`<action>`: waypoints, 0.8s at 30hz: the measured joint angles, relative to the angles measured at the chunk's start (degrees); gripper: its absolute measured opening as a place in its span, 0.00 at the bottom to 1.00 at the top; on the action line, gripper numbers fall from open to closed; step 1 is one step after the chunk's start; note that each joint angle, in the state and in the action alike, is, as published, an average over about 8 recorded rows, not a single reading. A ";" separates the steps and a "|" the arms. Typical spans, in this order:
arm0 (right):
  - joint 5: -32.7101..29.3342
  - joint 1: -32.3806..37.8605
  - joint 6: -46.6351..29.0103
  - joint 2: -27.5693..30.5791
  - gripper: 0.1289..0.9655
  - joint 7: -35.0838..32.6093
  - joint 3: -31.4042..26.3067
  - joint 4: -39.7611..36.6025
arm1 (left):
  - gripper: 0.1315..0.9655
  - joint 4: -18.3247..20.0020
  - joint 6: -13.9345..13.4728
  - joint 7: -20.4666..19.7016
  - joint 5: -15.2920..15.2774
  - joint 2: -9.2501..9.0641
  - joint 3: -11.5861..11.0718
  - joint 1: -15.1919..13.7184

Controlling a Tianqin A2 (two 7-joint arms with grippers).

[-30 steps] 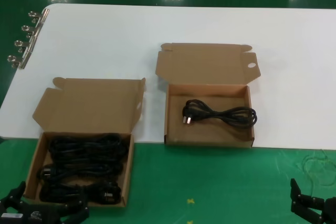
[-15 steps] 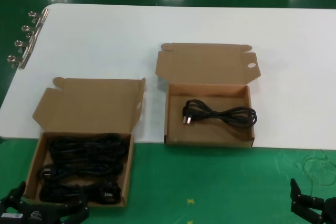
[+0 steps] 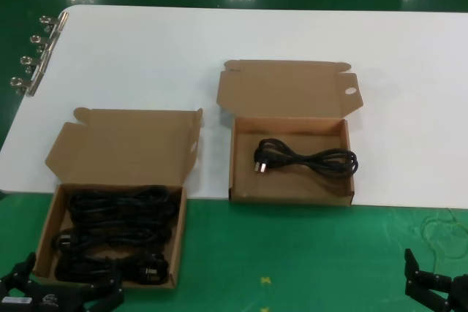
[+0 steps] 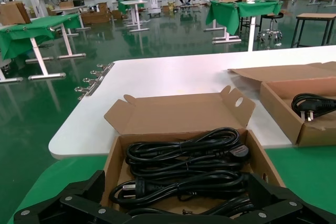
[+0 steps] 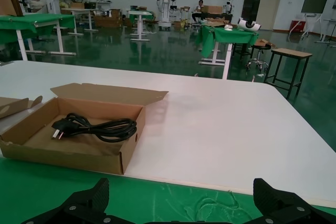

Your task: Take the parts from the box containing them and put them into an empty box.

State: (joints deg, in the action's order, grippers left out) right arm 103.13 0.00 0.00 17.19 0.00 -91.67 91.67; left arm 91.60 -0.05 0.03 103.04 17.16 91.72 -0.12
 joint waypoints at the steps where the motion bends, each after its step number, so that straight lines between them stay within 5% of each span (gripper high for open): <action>1: 0.00 0.00 0.00 0.00 1.00 0.00 0.00 0.00 | 1.00 0.00 0.00 0.00 0.00 0.00 0.00 0.00; 24: 0.00 0.00 0.00 0.00 1.00 0.00 0.00 0.00 | 1.00 0.00 0.00 0.00 0.00 0.00 0.00 0.00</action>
State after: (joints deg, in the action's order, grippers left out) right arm 103.13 0.00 0.00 17.19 0.00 -91.67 91.67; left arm 91.60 -0.05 0.03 103.04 17.16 91.72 -0.12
